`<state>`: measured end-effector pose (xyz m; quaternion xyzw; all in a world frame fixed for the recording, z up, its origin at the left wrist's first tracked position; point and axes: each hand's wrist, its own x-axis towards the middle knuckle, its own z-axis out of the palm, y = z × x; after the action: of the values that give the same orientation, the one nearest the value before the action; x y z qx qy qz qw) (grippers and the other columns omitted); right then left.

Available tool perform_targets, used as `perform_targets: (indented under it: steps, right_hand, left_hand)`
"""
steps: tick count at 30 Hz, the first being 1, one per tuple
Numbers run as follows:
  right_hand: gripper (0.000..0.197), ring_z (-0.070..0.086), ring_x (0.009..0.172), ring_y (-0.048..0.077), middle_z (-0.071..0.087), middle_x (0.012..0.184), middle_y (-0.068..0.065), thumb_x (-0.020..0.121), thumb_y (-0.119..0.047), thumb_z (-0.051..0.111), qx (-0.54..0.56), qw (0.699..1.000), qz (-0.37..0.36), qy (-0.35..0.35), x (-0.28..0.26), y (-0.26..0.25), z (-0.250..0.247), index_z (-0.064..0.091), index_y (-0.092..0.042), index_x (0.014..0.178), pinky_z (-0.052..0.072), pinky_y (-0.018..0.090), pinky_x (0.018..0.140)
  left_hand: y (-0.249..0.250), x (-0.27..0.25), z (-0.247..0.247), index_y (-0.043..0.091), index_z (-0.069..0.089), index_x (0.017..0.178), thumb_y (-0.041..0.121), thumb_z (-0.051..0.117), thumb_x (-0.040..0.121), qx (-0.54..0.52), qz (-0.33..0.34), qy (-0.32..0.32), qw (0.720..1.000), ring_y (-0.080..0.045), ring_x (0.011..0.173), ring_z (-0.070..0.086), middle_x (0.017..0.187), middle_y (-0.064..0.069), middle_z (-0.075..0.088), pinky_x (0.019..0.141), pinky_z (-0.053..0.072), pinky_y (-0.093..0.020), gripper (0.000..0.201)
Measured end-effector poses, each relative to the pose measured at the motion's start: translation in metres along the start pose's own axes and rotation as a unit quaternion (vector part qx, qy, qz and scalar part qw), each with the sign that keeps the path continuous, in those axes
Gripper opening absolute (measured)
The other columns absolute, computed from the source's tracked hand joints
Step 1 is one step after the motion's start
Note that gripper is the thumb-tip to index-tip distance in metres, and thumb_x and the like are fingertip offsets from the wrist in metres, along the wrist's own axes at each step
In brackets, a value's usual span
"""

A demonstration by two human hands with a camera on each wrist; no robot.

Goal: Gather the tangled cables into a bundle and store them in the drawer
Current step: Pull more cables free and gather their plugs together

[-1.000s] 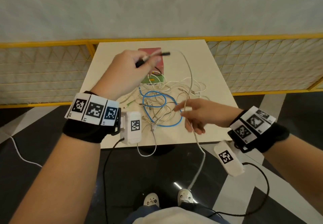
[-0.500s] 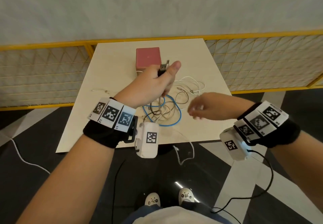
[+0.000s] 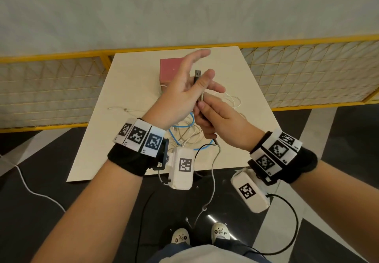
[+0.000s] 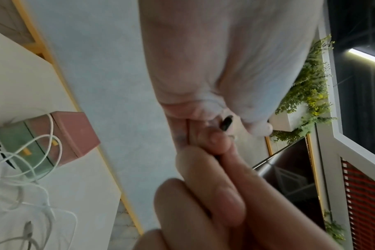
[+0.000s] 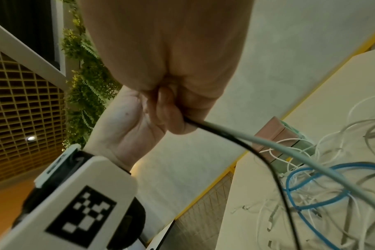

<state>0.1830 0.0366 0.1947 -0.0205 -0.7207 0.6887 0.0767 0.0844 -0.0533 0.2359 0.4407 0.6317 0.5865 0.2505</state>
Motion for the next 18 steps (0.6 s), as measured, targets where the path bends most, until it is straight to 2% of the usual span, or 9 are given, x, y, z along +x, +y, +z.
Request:
perform_targets:
  steps: [2,3,5,9,11,13,15,17,18]
  right_hand:
    - [0.026,0.018,0.051,0.018,0.038,0.06,-0.007,0.102,-0.02,0.025,-0.001,1.0,0.001,-0.012,0.0,0.002,-0.001,0.043,-0.011,0.087,0.012,0.04,0.049]
    - [0.027,0.018,0.051,0.018,0.038,0.059,-0.008,0.103,-0.02,0.025,-0.004,1.0,0.003,-0.019,0.0,0.002,-0.001,0.044,-0.011,0.087,0.013,0.041,0.049]
    - [0.029,0.017,0.051,0.018,0.035,0.057,-0.01,0.104,-0.018,0.023,-0.003,1.0,0.007,-0.025,-0.001,0.004,-0.001,0.045,-0.009,0.087,0.014,0.041,0.049]
    - [0.03,0.013,0.051,0.019,0.03,0.057,-0.007,0.103,-0.019,0.025,-0.002,1.0,0.007,-0.015,0.001,0.003,0.001,0.045,-0.009,0.084,0.014,0.035,0.047]
    - [0.03,0.017,0.048,0.011,0.029,0.057,-0.008,0.103,-0.017,0.026,-0.006,1.0,0.0,-0.021,0.003,0.003,0.004,0.044,-0.009,0.082,0.015,0.028,0.043]
    - [0.029,0.021,0.048,0.008,0.03,0.057,-0.008,0.103,-0.015,0.026,-0.014,0.999,-0.003,-0.03,0.006,0.005,0.008,0.045,-0.009,0.081,0.017,0.028,0.044]
    - [0.028,0.026,0.05,0.014,0.032,0.059,-0.005,0.103,-0.015,0.026,-0.045,0.997,-0.022,-0.054,0.01,0.011,0.012,0.044,-0.007,0.083,0.023,0.034,0.046]
    - [0.026,0.039,0.053,0.02,0.037,0.066,0.002,0.103,-0.016,0.026,-0.136,0.987,-0.026,-0.083,0.014,0.027,0.015,0.042,-0.006,0.085,0.038,0.035,0.054]
    - [0.026,0.048,0.057,0.021,0.041,0.07,0.004,0.103,-0.018,0.026,-0.193,0.975,-0.014,-0.105,0.015,0.038,0.017,0.042,-0.007,0.086,0.044,0.033,0.061]
  left_hand:
    - [0.003,-0.002,-0.004,0.009,0.051,0.127,0.028,0.028,0.107,-0.019,-0.014,-0.011,1.0,-0.032,0.088,0.073,0.1,-0.017,0.073,0.063,0.056,-0.039,0.036]
    - [0.003,-0.002,-0.006,0.001,0.054,0.123,0.026,0.024,0.108,-0.034,-0.024,-0.013,0.999,-0.03,0.089,0.073,0.101,-0.02,0.072,0.072,0.058,-0.037,0.042]
    - [0.0,-0.002,-0.009,-0.006,0.055,0.12,0.025,0.022,0.108,-0.062,-0.027,-0.004,0.998,-0.029,0.088,0.073,0.103,-0.022,0.072,0.076,0.058,-0.027,0.046]
    - [-0.006,-0.006,-0.008,0.012,0.046,0.136,0.033,0.028,0.106,-0.121,-0.032,0.02,0.992,-0.024,0.094,0.074,0.11,-0.008,0.073,0.081,0.056,-0.026,0.041]
    - [-0.011,-0.009,-0.008,0.013,0.049,0.131,0.039,0.039,0.1,-0.099,-0.054,-0.002,0.994,-0.014,0.091,0.073,0.111,-0.003,0.074,0.07,0.053,-0.021,0.041]
    - [-0.014,-0.012,-0.01,0.011,0.057,0.102,0.035,0.039,0.102,-0.031,-0.056,-0.012,0.998,-0.006,0.063,0.068,0.1,-0.003,0.076,0.05,0.045,-0.015,0.03]
    - [-0.016,-0.014,-0.015,0.013,0.046,0.083,0.03,0.033,0.106,-0.031,-0.037,0.011,0.999,-0.01,0.056,0.063,0.078,-0.006,0.074,0.05,0.046,-0.017,0.031]
    - [-0.016,-0.013,-0.025,0.013,0.039,0.081,0.026,0.029,0.107,-0.106,-0.02,0.072,0.992,-0.014,0.054,0.059,0.058,0.0,0.05,0.058,0.05,-0.023,0.032]
    - [-0.016,-0.013,-0.033,0.014,0.039,0.08,0.026,0.028,0.108,-0.14,-0.016,0.104,0.985,-0.011,0.047,0.047,0.054,0.005,0.038,0.051,0.046,-0.023,0.032]
